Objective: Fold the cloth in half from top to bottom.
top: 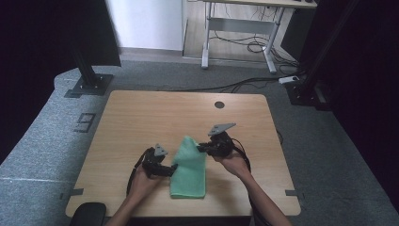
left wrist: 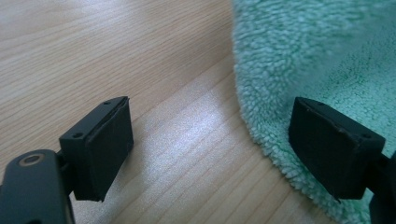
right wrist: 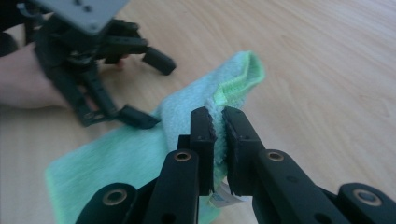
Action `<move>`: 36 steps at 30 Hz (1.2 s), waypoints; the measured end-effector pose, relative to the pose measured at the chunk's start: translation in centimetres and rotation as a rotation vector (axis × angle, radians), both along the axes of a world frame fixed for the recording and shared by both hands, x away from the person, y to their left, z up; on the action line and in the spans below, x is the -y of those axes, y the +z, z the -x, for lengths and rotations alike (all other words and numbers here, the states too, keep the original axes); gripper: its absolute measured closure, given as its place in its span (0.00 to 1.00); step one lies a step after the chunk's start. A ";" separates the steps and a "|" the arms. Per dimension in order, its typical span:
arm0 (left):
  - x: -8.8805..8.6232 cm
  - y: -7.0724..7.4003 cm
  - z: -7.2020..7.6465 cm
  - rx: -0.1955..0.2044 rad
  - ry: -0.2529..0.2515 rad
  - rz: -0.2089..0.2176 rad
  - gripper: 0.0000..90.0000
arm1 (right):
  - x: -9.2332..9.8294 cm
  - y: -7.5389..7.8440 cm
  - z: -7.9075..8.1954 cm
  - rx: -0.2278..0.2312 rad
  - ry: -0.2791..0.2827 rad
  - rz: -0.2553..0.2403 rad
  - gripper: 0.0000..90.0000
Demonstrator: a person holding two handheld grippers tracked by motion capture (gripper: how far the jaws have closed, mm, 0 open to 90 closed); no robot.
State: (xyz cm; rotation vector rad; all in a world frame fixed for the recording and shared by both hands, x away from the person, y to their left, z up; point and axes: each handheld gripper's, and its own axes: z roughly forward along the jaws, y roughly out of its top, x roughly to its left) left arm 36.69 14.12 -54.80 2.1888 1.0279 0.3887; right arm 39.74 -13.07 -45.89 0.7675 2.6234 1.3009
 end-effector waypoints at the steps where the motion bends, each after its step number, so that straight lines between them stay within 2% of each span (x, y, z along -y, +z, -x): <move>1: 0.0 0.0 0.0 0.000 0.000 0.000 0.16 | 0.1 0.0 0.3 -0.001 0.004 -0.003 0.91; 2: 0.0 0.0 0.0 0.000 0.001 0.000 0.16 | 0.2 -0.1 0.9 -0.008 0.014 -0.012 0.91; 10: 0.0 0.0 0.0 0.000 0.002 0.000 0.16 | 0.5 -1.0 2.9 -0.041 0.046 -0.032 0.91; 18: 0.0 0.0 0.0 0.000 0.004 0.001 0.16 | 0.4 -3.8 5.1 -0.113 0.067 -0.031 0.91; 22: 0.0 0.0 0.0 0.000 0.004 0.002 0.16 | 0.3 -4.8 5.6 -0.127 0.069 -0.020 0.91; 30: 0.0 0.0 0.0 0.001 -0.005 0.006 0.16 | -0.1 -7.3 6.4 -0.185 0.072 -0.004 0.91; 33: 0.0 0.1 0.0 0.000 -0.016 0.002 0.17 | -0.2 -7.6 6.5 -0.179 0.059 0.007 0.91; 34: 0.1 0.3 0.1 -0.007 -0.017 0.000 0.17 | -0.3 -7.6 6.6 -0.162 0.054 0.025 0.91; 36: 0.2 0.9 0.5 -0.003 -0.021 -0.006 0.17 | -0.3 -7.7 6.6 -0.160 0.047 0.029 0.91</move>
